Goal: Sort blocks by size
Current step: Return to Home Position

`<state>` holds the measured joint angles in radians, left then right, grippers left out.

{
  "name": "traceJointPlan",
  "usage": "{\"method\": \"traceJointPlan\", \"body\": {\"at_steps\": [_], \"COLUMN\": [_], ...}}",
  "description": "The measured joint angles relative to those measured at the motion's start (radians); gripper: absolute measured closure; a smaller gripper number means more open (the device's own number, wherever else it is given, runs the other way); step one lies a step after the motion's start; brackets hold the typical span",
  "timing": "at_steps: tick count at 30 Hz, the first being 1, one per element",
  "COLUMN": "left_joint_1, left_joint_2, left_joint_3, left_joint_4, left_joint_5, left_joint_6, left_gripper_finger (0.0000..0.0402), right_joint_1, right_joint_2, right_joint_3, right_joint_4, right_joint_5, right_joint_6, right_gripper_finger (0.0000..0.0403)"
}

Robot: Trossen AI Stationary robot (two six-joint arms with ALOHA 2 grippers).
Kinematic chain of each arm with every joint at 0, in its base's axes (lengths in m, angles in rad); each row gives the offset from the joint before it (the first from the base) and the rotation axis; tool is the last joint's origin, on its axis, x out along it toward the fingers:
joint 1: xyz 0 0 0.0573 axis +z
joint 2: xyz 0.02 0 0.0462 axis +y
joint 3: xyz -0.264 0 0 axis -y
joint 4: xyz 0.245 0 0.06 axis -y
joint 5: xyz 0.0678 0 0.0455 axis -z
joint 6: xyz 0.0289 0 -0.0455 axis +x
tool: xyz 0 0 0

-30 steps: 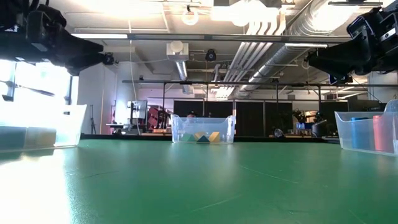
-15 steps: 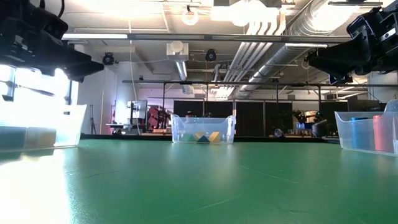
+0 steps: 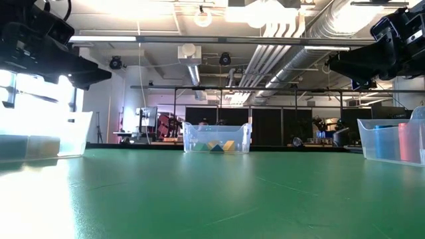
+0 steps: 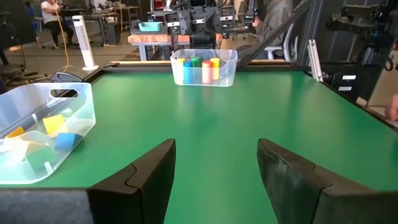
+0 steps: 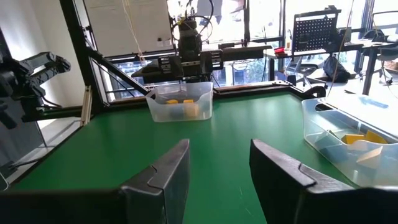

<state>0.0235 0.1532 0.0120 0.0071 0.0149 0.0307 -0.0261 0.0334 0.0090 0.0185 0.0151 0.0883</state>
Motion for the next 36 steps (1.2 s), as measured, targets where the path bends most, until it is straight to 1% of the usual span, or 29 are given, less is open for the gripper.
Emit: {"method": "traceJointPlan", "body": {"at_steps": [9,19,23,36], "left_joint_1": [-0.004,-0.006,-0.006,-0.006], "left_joint_2": [-0.005,-0.151,-0.15,-0.15], "left_joint_3": [0.0,0.0,0.001,0.001], "left_joint_4": [0.001,0.008,0.047,0.036], "left_joint_5": [-0.002,-0.004,-0.004,-0.004], "left_joint_6": [0.0,-0.001,-0.001,-0.001], "left_gripper_finger": [0.0188,0.0188,0.0188,0.0188], "right_joint_1": [0.0,0.0,0.0,0.0], "right_joint_2": [0.0,-0.001,0.0,0.0], "right_joint_3": [0.0,0.0,0.0,0.0], "right_joint_4": [0.0,0.0,0.0,0.0], "right_joint_5": [0.0,0.0,0.0,-0.005], "right_joint_6": [0.0,0.0,0.0,0.0], "right_gripper_finger": [0.0247,0.0247,0.0247,0.0247]}}
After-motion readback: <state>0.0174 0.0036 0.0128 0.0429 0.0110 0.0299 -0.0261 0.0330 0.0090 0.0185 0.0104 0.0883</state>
